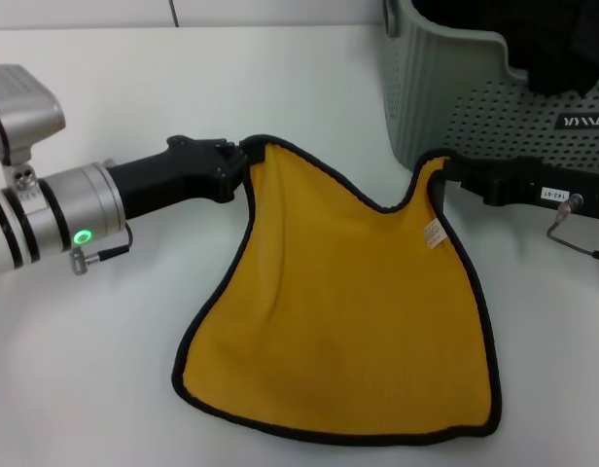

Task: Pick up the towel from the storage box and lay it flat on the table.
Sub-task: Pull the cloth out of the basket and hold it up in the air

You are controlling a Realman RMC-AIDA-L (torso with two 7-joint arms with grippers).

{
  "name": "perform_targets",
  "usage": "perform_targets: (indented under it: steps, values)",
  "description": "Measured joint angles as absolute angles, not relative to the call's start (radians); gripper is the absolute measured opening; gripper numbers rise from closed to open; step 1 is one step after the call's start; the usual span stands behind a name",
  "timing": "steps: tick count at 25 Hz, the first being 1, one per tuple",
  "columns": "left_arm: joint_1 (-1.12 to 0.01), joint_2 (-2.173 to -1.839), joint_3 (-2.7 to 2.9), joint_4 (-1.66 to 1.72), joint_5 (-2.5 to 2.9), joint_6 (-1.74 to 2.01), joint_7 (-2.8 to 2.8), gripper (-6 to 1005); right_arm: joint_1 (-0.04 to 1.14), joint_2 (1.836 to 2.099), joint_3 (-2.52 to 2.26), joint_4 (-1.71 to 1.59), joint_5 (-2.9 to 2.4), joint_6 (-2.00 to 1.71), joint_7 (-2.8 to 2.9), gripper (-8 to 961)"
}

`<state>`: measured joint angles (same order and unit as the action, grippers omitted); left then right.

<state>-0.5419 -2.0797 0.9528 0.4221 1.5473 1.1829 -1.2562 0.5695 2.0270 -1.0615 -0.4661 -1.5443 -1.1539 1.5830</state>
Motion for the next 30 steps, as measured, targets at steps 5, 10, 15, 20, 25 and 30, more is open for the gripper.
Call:
perform_targets:
  steps: [5,10,15,20,25,30]
  values:
    - [-0.548,-2.078,0.953,0.422,1.557,1.13,-1.255,15,0.563,2.026,-1.061,-0.465,-1.543,-1.148,1.589,75]
    - [-0.532,-2.076,0.948,0.422,1.557,1.112,-1.251,15,0.554,2.022,-1.061,-0.464,-1.548,-1.13,1.61,79]
    - [-0.523,-2.071,0.948,0.423,1.554,1.069,-1.25,18,0.546,2.019,-1.061,-0.464,-1.55,-1.122,1.614,82]
    - [-0.523,-2.075,0.948,0.423,1.554,1.045,-1.227,36,0.537,2.016,-1.058,-0.464,-1.55,-1.109,1.624,85]
    - [-0.527,-2.079,0.948,0.423,1.556,1.045,-1.223,55,0.537,2.013,-1.063,-0.464,-1.568,-1.09,1.637,89]
    - [-0.525,-2.084,0.949,0.423,1.558,1.044,-1.189,74,0.546,2.013,-1.068,-0.465,-1.578,-1.086,1.638,92]
